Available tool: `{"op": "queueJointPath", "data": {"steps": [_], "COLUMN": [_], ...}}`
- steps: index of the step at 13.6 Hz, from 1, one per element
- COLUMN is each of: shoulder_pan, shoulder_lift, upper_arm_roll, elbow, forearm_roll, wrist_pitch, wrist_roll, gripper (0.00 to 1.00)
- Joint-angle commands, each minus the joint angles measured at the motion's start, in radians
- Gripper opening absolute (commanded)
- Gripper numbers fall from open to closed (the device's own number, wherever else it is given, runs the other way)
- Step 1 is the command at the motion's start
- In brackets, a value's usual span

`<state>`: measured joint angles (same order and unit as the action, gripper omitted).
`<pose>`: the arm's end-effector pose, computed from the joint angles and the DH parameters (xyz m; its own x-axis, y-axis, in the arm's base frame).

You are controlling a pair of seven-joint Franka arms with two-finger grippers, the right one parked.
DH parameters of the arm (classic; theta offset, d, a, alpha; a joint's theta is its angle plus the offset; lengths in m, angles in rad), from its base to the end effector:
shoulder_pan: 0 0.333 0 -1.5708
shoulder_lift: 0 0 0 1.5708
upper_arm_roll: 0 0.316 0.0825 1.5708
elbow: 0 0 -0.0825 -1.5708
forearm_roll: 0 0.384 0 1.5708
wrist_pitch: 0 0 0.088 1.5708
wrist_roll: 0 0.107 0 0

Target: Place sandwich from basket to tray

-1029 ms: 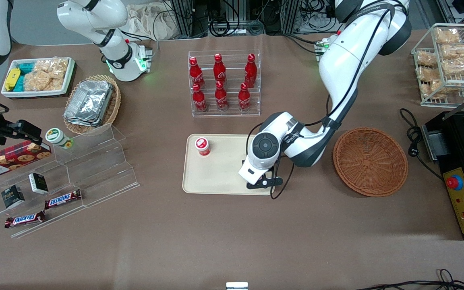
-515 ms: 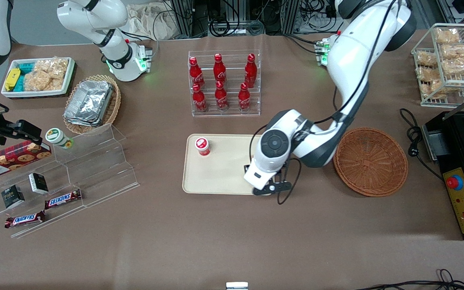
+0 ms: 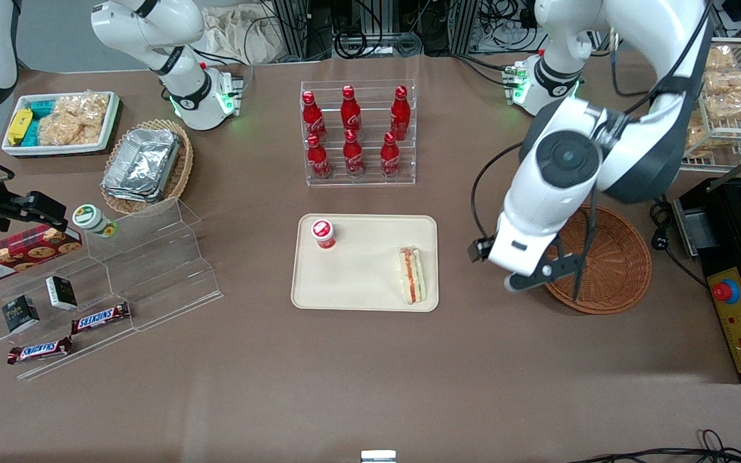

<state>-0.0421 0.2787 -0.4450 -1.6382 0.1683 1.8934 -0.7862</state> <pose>0.5811 -0.2647 0.4676 0.9657 0.2578 0.0323 0.2587 -0.9656 -0.0259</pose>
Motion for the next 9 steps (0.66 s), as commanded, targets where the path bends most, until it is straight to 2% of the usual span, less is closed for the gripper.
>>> {"op": "queueJointPath", "data": {"steps": [1,3,5,7,9], "shoulder_pan": [0.12,0.226,0.289,0.283,0.278], "shoulder_lift": [-0.28,-0.315,-0.311,-0.294,-0.221], "upper_arm_roll": [-0.004,0.002,0.031,0.083,0.103], "elbow": [-0.304,-0.266,-0.215,-0.166,-0.042], "forearm_roll": [-0.125,-0.199,-0.204,-0.191,-0.182], "wrist_pitch": [0.063,-0.072,-0.149,-0.171,-0.252], "wrist_roll": [0.236,0.426,0.563,0.63,0.634], "gripper": [1.0,1.0,1.0,1.0,1.0]}}
